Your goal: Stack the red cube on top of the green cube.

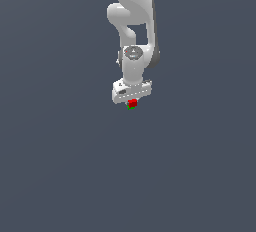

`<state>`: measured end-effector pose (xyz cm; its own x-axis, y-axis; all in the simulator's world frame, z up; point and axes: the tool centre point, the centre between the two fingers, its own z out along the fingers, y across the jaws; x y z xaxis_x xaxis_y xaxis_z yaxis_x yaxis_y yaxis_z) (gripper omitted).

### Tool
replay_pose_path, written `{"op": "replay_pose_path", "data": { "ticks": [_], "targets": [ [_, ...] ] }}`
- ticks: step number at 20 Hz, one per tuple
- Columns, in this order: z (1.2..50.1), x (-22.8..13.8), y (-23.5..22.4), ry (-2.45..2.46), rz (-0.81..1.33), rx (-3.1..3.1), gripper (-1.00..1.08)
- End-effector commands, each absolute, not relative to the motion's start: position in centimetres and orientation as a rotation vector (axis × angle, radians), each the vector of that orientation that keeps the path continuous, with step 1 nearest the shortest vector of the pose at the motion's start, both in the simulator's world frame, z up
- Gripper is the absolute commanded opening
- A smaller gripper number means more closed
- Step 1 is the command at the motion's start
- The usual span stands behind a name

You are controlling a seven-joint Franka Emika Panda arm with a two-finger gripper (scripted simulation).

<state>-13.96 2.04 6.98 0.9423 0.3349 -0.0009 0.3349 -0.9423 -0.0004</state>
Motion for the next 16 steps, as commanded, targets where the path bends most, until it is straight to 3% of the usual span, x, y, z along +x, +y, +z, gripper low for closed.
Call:
{"op": "replay_pose_path", "data": {
  "ticks": [1, 9, 10, 16],
  "targets": [
    [6.7, -15.0, 1.9, -0.534, 0.000, -3.096, -1.00],
    [6.2, -16.3, 1.7, -0.534, 0.000, -3.096, -1.00],
    [6.2, -16.3, 1.7, -0.534, 0.000, -3.096, 1.00],
    [6.2, -16.3, 1.7, -0.534, 0.000, -3.096, 1.00]
  ]
}}
